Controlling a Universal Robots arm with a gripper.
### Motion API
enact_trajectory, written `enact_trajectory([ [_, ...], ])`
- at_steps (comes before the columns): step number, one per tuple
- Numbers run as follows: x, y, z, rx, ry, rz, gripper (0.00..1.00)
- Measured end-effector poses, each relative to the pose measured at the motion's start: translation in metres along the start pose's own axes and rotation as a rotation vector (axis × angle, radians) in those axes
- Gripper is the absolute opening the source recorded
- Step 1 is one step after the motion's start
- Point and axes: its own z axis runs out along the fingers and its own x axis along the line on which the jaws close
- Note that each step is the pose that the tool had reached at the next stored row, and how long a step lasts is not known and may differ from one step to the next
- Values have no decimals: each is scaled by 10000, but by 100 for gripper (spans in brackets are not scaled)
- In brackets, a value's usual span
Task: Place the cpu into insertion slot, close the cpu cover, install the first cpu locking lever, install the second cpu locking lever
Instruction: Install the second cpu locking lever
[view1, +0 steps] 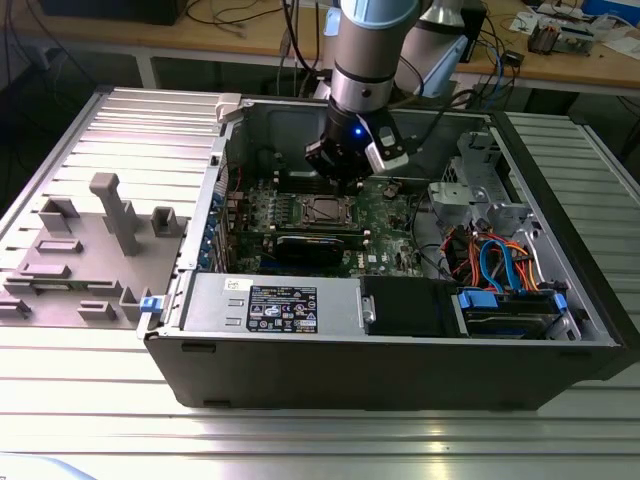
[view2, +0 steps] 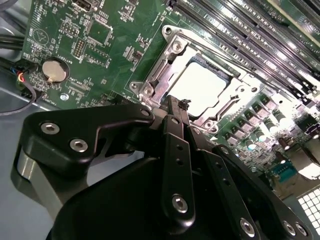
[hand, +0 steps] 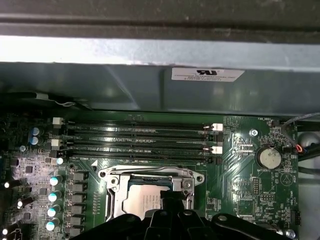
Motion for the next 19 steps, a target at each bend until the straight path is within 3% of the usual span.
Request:
enact_trajectory([
  [3, 0, -10, 25, 1, 0, 0, 11],
  [11, 2, -36, 4, 0, 0, 1, 11],
  [16, 2, -32, -50, 6, 0, 1, 11],
  [19, 3, -27, -115, 17, 0, 0, 11],
])
